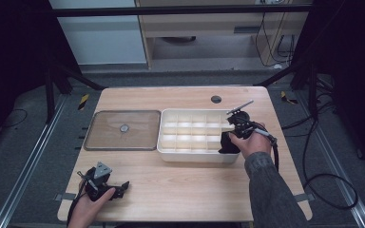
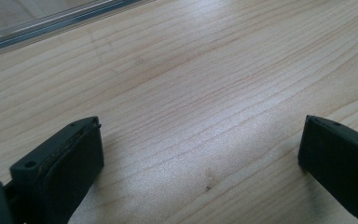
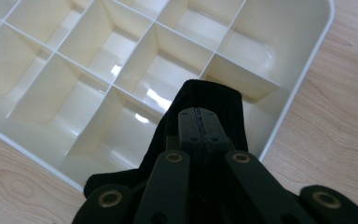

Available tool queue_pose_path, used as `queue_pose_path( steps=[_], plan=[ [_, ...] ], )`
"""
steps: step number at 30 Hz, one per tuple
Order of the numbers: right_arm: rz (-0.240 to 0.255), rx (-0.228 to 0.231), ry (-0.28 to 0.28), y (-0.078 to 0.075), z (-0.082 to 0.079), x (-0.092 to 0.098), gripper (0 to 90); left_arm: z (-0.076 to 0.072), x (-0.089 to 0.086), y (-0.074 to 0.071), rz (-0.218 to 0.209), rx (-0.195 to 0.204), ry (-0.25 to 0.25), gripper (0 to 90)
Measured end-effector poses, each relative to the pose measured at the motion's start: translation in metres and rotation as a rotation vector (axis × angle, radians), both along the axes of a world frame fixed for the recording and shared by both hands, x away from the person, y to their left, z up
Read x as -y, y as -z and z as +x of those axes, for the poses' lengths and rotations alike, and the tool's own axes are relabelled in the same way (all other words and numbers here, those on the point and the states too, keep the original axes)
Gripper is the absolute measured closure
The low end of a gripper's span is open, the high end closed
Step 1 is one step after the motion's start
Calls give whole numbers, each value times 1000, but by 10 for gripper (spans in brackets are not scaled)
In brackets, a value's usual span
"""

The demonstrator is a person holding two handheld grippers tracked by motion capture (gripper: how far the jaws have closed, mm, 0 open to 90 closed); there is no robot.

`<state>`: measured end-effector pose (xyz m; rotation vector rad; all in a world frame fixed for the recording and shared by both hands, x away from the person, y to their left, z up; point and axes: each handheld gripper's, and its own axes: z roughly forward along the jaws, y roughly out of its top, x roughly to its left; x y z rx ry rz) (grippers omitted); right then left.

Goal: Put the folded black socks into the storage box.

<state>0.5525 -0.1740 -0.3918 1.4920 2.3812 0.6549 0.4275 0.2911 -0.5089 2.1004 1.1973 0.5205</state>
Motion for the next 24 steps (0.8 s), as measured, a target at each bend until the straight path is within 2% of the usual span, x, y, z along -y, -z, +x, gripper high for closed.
queue_pose_path(
  steps=[13,24],
  plan=[
    [9,-4,12,14,-1,9,900,0,0,0,0,1,0,0],
    [16,-32,8,22,-4,9,900,0,0,0,4,0,5,0]
  ],
)
